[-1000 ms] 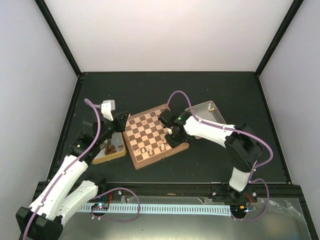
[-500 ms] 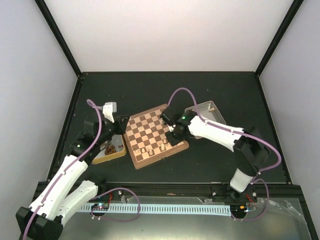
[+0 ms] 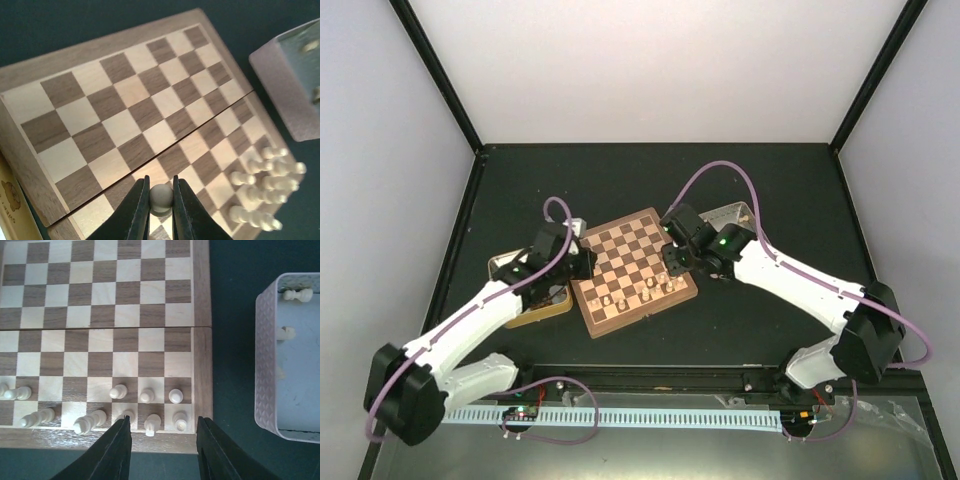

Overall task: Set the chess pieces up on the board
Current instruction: Place the chess piece on the chessboard.

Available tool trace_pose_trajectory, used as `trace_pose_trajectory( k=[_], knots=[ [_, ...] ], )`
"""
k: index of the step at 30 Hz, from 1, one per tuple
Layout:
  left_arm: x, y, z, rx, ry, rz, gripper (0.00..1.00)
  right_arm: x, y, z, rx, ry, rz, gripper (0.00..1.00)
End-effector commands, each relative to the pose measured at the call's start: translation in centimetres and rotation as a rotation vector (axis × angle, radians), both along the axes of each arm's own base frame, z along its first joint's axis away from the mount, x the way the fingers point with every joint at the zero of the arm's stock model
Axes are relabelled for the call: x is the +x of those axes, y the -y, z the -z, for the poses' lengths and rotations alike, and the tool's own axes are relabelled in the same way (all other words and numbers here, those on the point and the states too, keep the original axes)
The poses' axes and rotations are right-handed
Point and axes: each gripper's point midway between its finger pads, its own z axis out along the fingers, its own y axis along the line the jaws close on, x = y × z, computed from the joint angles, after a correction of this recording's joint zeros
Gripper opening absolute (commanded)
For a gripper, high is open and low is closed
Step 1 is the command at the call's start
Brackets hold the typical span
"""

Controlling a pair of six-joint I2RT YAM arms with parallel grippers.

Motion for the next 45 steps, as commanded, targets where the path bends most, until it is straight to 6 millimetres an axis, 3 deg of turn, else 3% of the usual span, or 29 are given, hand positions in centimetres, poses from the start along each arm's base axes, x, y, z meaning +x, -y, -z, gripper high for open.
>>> trace_pose_trajectory(
  k=[1, 8, 15, 18, 21, 25, 28, 33, 39, 45],
  knots=[
    [1.4, -0.8, 2.4, 0.107, 0.013, -0.123, 0.02, 0.9, 1.0, -0.5, 0.025, 0.064, 0.067, 0.37],
    [2.4, 0.9, 5.7, 0.122, -0.001, -0.124, 0.07, 0.8, 2.0, -0.2, 0.027, 0.072, 0.079, 0.37],
    [2.3, 1.0, 8.8, 0.169, -0.053, -0.115, 0.09, 0.9, 2.2, -0.3, 0.045, 0.076, 0.084, 0.38],
    [2.1, 0.9, 9.4, 0.18, -0.073, -0.112, 0.19, 1.0, 2.2, -0.5, 0.05, 0.083, 0.086, 0.4],
    [1.8, 0.8, 9.3, 0.183, -0.085, -0.109, 0.31, 1.1, 2.4, -0.5, 0.05, 0.08, 0.096, 0.42],
    [1.8, 1.2, 7.8, 0.17, -0.089, -0.094, 0.49, 1.1, 2.5, -0.6, 0.059, 0.072, 0.101, 0.42],
    [1.8, 1.0, 7.1, 0.187, -0.116, -0.095, 0.52, 1.1, 2.5, -0.7, 0.067, 0.072, 0.103, 0.42],
    [1.8, 0.8, 7.0, 0.209, -0.203, -0.099, 0.5, 1.1, 2.5, -0.6, 0.07, 0.07, 0.103, 0.42],
    [2.0, 0.8, 8.1, 0.246, -0.275, -0.092, 0.33, 0.9, 2.5, -0.3, 0.068, 0.06, 0.101, 0.42],
    [2.1, 0.4, 9.0, 0.292, -0.303, -0.088, 0.31, 0.9, 2.5, -0.1, 0.065, 0.058, 0.098, 0.41]
  ],
)
